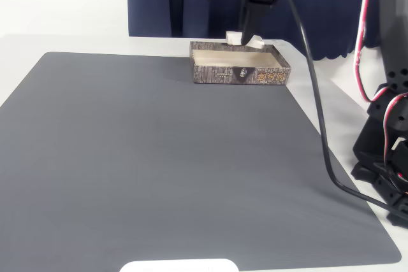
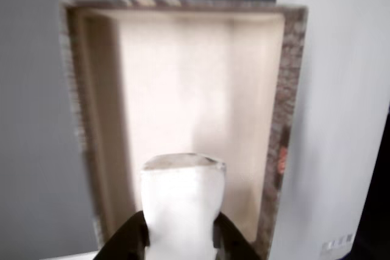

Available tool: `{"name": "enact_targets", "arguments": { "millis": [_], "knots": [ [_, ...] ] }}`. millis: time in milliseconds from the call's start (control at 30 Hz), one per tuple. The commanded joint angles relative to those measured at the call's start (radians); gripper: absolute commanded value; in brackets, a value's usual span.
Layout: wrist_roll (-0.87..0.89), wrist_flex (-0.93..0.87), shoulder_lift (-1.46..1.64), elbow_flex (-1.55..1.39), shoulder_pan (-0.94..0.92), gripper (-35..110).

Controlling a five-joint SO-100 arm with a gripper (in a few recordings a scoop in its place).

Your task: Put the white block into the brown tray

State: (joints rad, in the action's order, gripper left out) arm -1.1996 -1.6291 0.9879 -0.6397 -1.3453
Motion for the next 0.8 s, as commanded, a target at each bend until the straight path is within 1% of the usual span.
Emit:
{"name": "enact_targets", "arguments": {
  "millis": [0,400,767],
  "knots": [
    [-0.003,0.000,-0.020,0.097,-0.009,0],
    [-0.084,-0.003,-0.201,0.258,0.002,0],
    [-0.092,0.003,-0.261,0.296,0.012,0]
  ]
}}
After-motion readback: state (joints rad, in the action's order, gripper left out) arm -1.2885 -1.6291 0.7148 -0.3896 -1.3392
